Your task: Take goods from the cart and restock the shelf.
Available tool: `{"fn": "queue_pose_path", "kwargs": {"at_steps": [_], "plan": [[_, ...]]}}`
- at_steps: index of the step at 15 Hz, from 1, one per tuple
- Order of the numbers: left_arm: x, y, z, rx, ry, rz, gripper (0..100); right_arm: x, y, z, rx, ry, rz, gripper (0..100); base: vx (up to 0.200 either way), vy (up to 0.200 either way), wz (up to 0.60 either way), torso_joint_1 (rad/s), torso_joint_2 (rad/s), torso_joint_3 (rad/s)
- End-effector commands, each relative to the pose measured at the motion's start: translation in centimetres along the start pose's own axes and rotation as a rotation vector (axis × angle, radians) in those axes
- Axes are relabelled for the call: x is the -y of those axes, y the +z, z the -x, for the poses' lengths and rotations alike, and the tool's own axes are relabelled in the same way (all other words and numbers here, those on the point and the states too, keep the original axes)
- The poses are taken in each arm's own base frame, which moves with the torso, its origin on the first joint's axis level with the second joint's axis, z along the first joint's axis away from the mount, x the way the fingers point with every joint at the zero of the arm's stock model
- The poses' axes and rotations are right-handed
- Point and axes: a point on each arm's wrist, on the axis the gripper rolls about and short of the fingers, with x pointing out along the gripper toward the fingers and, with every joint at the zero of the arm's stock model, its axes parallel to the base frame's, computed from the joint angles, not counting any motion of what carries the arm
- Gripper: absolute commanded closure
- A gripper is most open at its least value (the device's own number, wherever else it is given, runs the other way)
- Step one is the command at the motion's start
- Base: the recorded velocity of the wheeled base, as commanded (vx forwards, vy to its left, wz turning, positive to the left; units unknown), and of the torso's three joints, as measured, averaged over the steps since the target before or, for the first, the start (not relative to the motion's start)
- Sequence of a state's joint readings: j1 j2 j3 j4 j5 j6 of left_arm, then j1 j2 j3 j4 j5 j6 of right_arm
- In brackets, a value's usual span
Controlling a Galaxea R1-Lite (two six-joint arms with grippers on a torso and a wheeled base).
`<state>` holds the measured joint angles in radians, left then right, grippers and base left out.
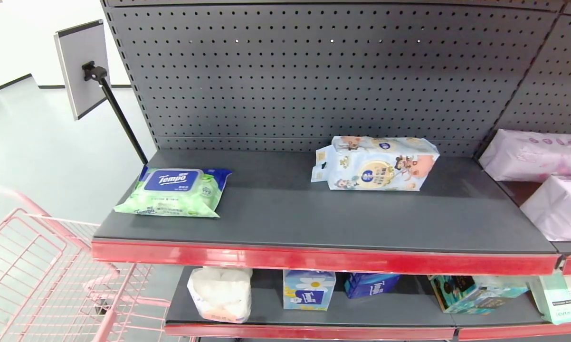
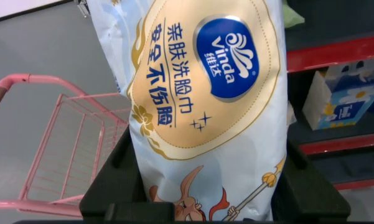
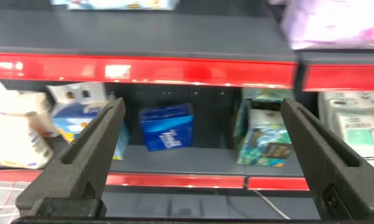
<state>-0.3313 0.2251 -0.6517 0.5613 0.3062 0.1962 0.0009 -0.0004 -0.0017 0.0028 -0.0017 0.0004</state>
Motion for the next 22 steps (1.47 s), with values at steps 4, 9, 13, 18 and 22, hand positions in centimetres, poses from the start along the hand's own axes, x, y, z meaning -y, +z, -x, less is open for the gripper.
{"fn": "queue_pose_path", "kwargs": {"at_steps": [4,9,13,18,22], "plan": [[-0.01,-0.08,0.08,0.004,0.001,0.001,100,0.00,-0.01,0.00,-0.001,0.001,0.000,0,0.000,-0.200,0.00,0.002,0.00,0.002],[0.02,-0.19,0.04,0.001,0.001,0.000,100,0.00,-0.01,0.00,-0.001,0.001,0.000,0,0.000,-0.200,0.00,0.001,0.00,0.003],[0.00,-0.49,0.29,0.011,0.003,-0.059,100,0.00,-0.01,0.00,-0.001,0.001,0.000,0,0.000,-0.050,0.00,0.001,0.00,-0.001],[0.06,-0.63,0.19,0.004,0.003,-0.063,100,0.00,-0.01,0.00,-0.001,0.001,-0.001,0,0.080,0.000,0.00,0.000,0.00,0.002],[0.06,-0.64,0.20,0.011,0.005,-0.063,100,0.00,-0.01,0.00,-0.001,0.001,0.000,0,0.200,0.000,0.00,0.004,0.00,0.001]]}}
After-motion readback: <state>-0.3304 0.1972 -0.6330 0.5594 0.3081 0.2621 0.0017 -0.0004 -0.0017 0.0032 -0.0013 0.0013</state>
